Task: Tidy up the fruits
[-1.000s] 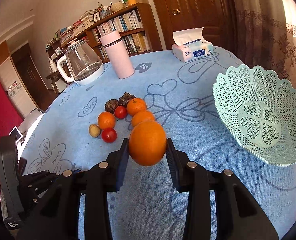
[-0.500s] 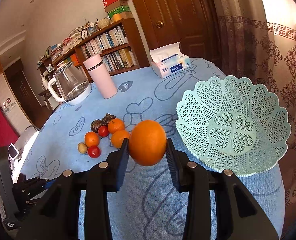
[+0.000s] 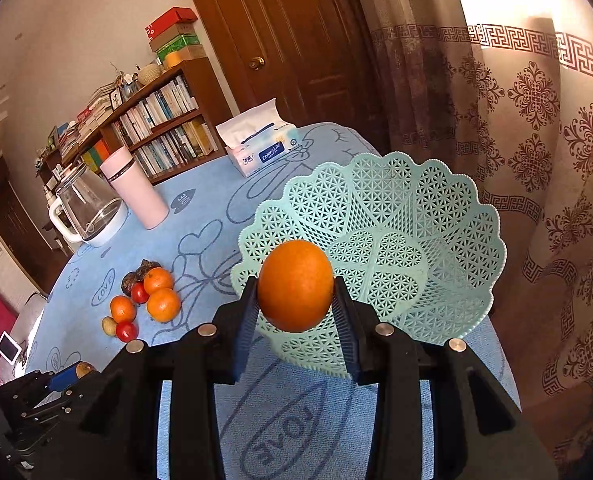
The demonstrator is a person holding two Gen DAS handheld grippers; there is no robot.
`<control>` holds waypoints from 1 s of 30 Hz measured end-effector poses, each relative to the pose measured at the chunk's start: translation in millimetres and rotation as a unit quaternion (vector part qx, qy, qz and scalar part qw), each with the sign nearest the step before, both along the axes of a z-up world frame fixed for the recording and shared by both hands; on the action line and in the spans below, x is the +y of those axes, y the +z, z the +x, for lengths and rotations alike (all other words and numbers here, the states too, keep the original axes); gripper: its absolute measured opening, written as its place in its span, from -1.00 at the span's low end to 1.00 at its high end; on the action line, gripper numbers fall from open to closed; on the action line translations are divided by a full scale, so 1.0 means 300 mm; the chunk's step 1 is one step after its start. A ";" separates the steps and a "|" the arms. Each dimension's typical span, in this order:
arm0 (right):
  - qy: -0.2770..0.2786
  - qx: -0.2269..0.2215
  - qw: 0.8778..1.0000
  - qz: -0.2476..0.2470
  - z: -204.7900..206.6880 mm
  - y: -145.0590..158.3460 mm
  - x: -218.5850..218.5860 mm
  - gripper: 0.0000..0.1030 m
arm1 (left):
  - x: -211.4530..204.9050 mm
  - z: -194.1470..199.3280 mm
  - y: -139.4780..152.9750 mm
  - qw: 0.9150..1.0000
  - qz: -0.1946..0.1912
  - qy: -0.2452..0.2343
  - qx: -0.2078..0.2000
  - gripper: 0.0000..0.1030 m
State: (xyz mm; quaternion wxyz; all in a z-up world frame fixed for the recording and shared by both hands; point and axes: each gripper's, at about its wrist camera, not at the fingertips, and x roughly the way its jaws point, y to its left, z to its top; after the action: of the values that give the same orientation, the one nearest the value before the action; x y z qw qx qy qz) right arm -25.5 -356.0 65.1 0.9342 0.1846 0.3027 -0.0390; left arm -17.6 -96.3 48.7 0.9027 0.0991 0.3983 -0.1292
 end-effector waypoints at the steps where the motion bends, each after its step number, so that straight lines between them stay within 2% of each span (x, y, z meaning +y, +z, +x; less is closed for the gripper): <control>1: -0.004 0.003 1.000 0.001 0.000 -0.007 -0.014 -0.27 | -0.006 0.001 0.002 1.000 0.001 -0.001 -0.001 -0.44; 13: -0.031 0.035 0.999 0.000 0.024 -0.083 -0.092 -0.26 | -0.103 0.018 0.057 0.999 0.000 -0.026 -0.020 -0.44; 23: -0.042 0.013 0.999 0.014 0.002 -0.058 -0.121 -0.23 | -0.228 0.031 0.106 0.997 -0.007 -0.066 -0.036 -0.44; 30: -0.068 -0.008 0.998 0.005 -0.023 -0.037 -0.143 -0.23 | -0.350 0.055 0.138 0.993 -0.018 -0.107 -0.046 -0.44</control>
State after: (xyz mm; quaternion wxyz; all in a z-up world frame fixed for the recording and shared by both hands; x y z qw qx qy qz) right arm -32.3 -398.9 54.1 0.9309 0.2100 0.2821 -0.0989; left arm -1.3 -201.3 89.9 0.9024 0.1310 0.3416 -0.2276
